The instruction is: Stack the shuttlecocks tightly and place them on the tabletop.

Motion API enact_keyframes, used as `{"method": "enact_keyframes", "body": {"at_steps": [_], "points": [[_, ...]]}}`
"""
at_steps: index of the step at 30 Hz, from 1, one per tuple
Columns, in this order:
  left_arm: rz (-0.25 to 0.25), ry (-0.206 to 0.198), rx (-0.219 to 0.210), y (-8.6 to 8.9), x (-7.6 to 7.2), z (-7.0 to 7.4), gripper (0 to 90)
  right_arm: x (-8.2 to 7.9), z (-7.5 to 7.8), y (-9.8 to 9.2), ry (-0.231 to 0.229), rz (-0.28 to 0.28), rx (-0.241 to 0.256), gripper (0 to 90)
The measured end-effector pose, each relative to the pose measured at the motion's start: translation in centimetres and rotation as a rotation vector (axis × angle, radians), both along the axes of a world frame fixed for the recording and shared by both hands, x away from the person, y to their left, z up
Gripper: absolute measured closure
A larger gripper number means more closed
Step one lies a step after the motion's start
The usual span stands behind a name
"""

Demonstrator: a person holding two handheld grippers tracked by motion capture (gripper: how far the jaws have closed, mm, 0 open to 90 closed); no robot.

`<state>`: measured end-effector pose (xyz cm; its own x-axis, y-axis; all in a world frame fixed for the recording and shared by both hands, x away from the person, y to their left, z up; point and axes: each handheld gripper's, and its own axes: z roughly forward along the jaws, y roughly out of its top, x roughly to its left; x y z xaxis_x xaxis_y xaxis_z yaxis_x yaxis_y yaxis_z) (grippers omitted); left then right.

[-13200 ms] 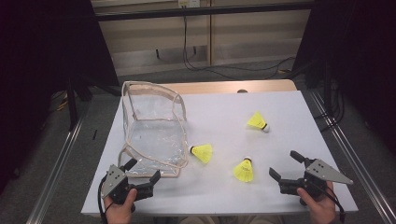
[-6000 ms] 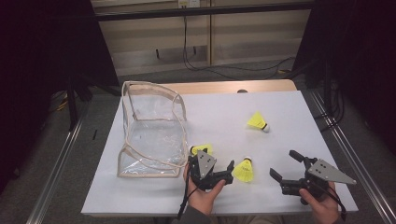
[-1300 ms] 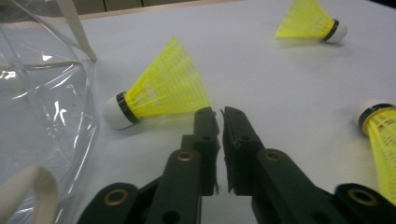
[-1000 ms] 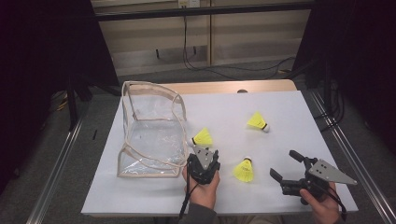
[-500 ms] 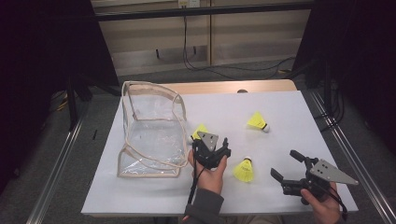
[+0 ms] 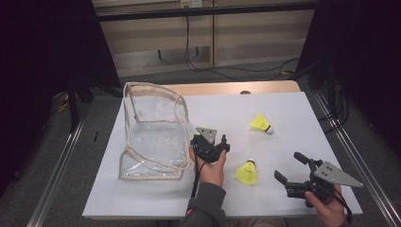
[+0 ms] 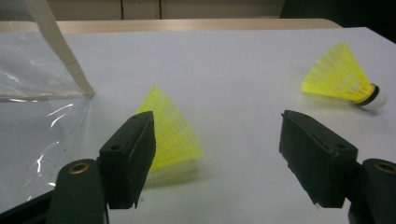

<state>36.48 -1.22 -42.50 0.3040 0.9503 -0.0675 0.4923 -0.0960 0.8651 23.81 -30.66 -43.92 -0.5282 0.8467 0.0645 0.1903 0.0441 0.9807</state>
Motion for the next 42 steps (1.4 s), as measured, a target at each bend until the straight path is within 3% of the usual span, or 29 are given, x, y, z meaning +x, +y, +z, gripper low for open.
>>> {"method": "enact_keyframes", "body": {"at_steps": [6,10,18,22,27,42], "points": [[0.016,0.001,0.015,0.2,0.5,-0.2,28.6,0.0,0.0,0.0,0.002,-0.001,0.003,3.2],[0.034,0.001,-0.003,0.4,1.0,-0.4,29.5,0.0,0.0,0.0,0.002,-0.002,0.002,3.3],[0.063,0.011,0.020,0.4,2.3,-0.5,32.4,0.0,0.0,0.0,0.001,0.000,0.004,3.2],[0.073,0.018,0.007,0.6,2.9,-0.4,34.0,0.0,0.0,-0.1,0.003,-0.001,0.006,3.2],[0.066,0.034,0.032,0.3,3.8,-0.8,35.4,0.1,-0.1,-0.2,0.000,-0.002,0.003,3.3],[0.027,0.051,0.064,0.6,4.2,-1.1,60.9,0.0,0.0,-0.3,0.000,0.001,0.009,3.3]]}}
